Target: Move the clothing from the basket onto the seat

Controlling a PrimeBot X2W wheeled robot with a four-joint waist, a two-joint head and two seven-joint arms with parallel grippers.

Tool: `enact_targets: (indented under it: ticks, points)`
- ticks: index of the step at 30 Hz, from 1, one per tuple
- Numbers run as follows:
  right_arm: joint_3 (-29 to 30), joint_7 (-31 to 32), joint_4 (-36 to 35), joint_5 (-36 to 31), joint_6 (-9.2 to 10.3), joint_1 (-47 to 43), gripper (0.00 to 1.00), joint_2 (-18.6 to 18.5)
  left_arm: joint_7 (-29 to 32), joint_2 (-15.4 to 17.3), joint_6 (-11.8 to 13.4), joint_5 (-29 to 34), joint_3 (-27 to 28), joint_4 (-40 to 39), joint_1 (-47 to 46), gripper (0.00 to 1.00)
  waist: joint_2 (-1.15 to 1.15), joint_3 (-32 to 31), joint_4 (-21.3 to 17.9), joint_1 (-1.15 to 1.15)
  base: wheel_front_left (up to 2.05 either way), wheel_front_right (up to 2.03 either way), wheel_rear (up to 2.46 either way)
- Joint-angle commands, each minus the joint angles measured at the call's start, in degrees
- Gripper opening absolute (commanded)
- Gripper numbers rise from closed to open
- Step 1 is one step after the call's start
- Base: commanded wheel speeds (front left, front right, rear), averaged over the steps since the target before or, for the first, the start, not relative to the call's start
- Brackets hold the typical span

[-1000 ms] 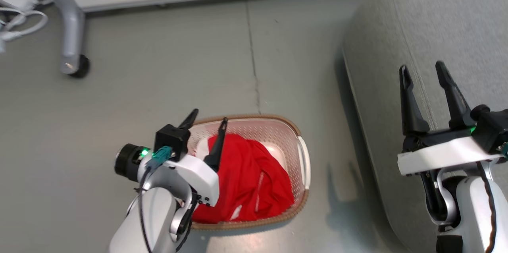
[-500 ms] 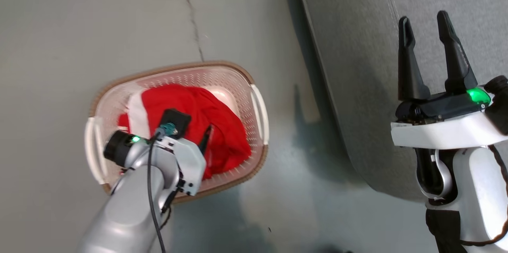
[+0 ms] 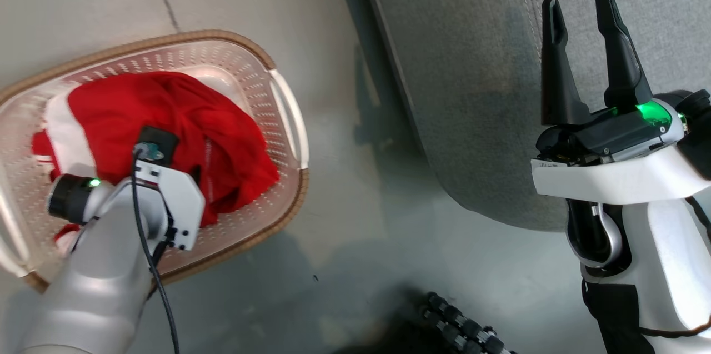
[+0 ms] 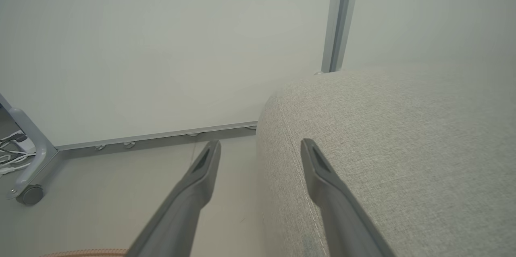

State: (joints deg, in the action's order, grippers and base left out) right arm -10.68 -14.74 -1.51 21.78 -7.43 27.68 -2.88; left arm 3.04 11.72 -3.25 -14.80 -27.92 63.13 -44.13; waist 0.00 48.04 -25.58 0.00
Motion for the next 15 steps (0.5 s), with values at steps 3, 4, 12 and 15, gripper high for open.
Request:
enact_targets:
  ticks: [3, 4, 12, 15]
  points:
    - [0.1, -0.6, -1.0, 0.9, -0.1, 0.9, 1.0, -0.1, 0.4, 1.1, 0.3, -0.7, 0.4, 2.0, -2.0, 1.0, 0.0, 3.0, -2.8, 0.0, 0.0, 0.0, 0.0]
    - [0.1, -0.6, -1.1, 0.9, -0.1, 0.8, 1.0, -0.1, 0.2, 1.1, 0.6, -0.6, 0.4, 2.5, -2.4, 1.0, 0.0, 3.1, -2.8, 0.0, 0.0, 0.0, 0.0]
    - [0.2, -0.6, -0.9, 0.8, -0.1, 1.0, 1.0, -0.1, -2.5, 0.9, 2.0, 0.0, -0.6, 5.0, -4.3, 0.0, 0.0, 2.6, -2.0, 0.0, 0.0, 0.0, 0.0]
    - [0.2, -0.6, -0.1, -0.3, -0.1, 0.7, 1.0, -0.1, -5.5, -0.3, 2.0, 0.0, -1.0, 4.9, -4.3, 0.0, 0.0, 1.0, -0.5, 0.0, 0.0, 0.0, 0.0]
